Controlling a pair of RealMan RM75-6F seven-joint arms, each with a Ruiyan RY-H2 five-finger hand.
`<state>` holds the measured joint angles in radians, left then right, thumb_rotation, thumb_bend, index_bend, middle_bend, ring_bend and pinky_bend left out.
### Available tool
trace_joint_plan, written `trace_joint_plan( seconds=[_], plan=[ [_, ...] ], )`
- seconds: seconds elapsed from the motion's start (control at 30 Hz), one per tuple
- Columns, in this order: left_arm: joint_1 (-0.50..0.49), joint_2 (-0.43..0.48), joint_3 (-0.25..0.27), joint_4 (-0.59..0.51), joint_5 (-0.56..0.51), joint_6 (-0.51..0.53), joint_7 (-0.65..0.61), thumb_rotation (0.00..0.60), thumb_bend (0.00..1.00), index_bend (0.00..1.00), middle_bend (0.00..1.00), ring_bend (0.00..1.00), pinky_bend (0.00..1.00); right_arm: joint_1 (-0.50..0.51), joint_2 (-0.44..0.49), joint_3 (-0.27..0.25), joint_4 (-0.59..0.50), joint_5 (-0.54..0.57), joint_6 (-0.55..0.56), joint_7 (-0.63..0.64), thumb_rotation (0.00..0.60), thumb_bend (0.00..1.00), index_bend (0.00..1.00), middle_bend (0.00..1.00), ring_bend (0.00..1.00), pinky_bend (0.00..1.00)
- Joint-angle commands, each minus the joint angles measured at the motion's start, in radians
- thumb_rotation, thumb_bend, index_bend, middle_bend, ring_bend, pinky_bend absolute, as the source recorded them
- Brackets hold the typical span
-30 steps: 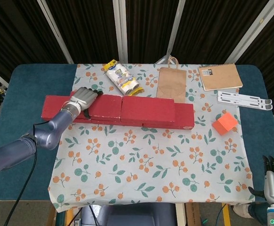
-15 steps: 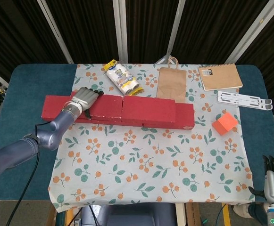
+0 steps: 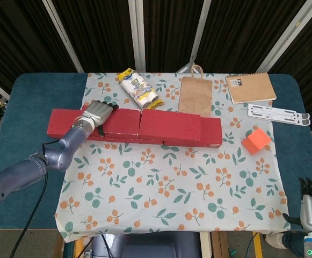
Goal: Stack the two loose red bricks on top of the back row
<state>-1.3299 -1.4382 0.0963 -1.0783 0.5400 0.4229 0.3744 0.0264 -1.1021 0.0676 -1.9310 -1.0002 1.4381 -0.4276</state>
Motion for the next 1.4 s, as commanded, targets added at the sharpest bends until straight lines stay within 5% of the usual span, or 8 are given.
trace_joint_plan(
  seconds=[0.03,0.33,1.4],
  plan=[
    [-0.005,0.000,0.007,0.001,-0.010,-0.006,0.001,0.600,0.07,0.19,0.13,0.10,0.18,0.000,0.000,0.000,0.000,0.000,0.001,0.000,0.600,0.19,0.00,0.00,0.00,0.00],
    [-0.024,0.001,0.025,-0.003,-0.045,-0.007,0.004,0.600,0.03,0.09,0.00,0.00,0.11,0.003,-0.004,-0.001,-0.001,0.007,0.001,-0.007,0.600,0.19,0.00,0.00,0.00,0.00],
    [-0.086,0.028,0.082,-0.074,-0.138,0.038,0.048,0.600,0.02,0.00,0.00,0.00,0.04,0.009,-0.001,-0.002,-0.010,0.031,0.011,-0.027,0.600,0.19,0.00,0.00,0.00,0.00]
  ],
)
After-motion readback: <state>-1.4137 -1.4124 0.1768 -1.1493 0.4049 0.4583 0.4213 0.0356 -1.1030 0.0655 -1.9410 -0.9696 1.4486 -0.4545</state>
